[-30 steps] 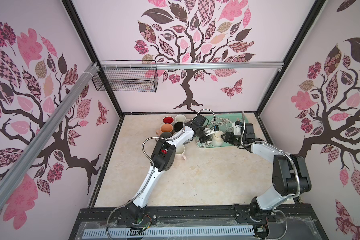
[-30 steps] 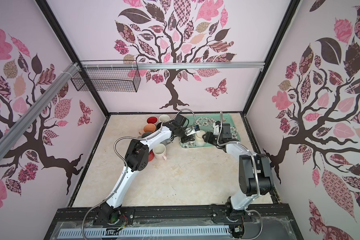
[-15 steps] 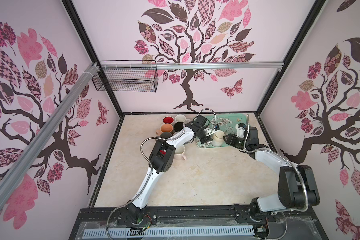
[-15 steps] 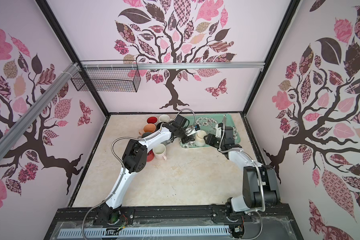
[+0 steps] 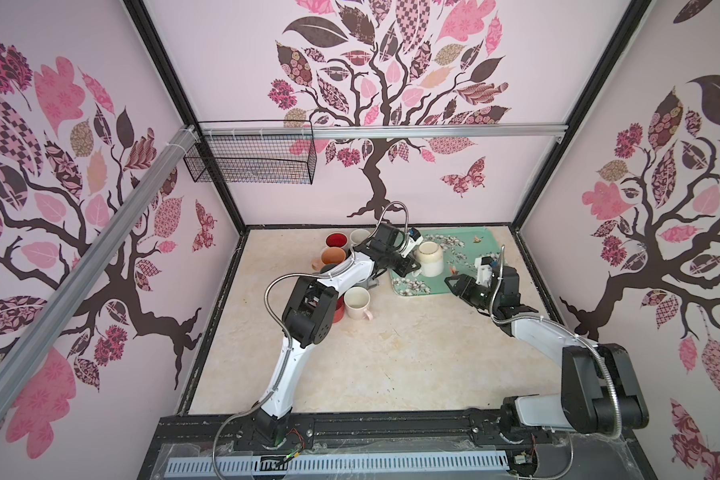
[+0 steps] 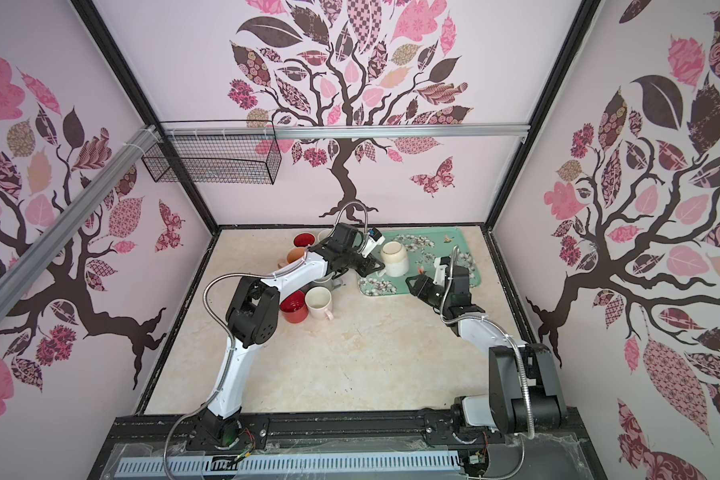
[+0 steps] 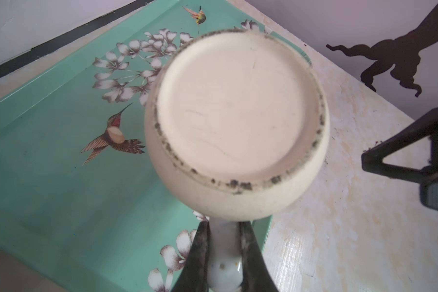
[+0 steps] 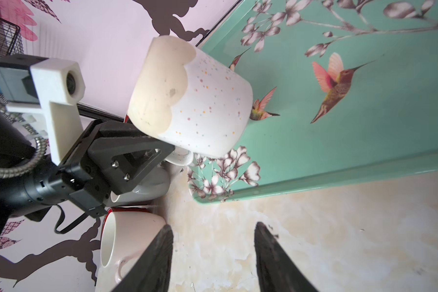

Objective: Turn the mug right side up
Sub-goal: 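Lift and rotate the speckled mug upright with left gripper while right gripper follows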

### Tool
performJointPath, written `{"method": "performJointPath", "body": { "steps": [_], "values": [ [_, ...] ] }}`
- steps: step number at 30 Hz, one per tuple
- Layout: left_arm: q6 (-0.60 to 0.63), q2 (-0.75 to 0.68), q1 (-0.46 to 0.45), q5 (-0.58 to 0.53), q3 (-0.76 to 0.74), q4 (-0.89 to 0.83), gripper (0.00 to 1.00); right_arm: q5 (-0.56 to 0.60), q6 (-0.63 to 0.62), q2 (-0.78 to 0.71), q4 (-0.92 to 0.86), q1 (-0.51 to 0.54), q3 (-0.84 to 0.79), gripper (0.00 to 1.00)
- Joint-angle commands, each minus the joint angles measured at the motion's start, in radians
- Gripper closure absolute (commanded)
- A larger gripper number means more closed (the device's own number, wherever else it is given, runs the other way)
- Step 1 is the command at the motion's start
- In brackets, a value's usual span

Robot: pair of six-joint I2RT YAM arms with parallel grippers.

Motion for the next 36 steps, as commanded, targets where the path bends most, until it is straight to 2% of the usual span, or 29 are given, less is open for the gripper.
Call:
{"method": "performJointPath", "body": {
  "steps": [1, 8, 23, 36],
  "values": [
    [-0.149, -0.091, -0.005, 0.074, -0.015, 0.175, 1.00, -0.040, 0.072, -0.055, 0.112, 0.001, -0.016, 0.46],
    [-0.424, -0.137, 0.003, 0.112, -0.104, 0.418, 1.00, -0.106, 0.162, -0.101, 0.210, 0.001, -0.048, 0.45],
    [-0.781, -0.288, 0.018, 0.107, -0.306, 0.776, 1.00, -0.170, 0.414, -0.119, 0.606, 0.003, -0.122, 0.42],
    [-1.074, -0.309, 0.032, 0.108, -0.402, 1.060, 1.00, -0.185, 0.556, -0.056, 0.754, 0.026, -0.060, 0.39]
  ]
}}
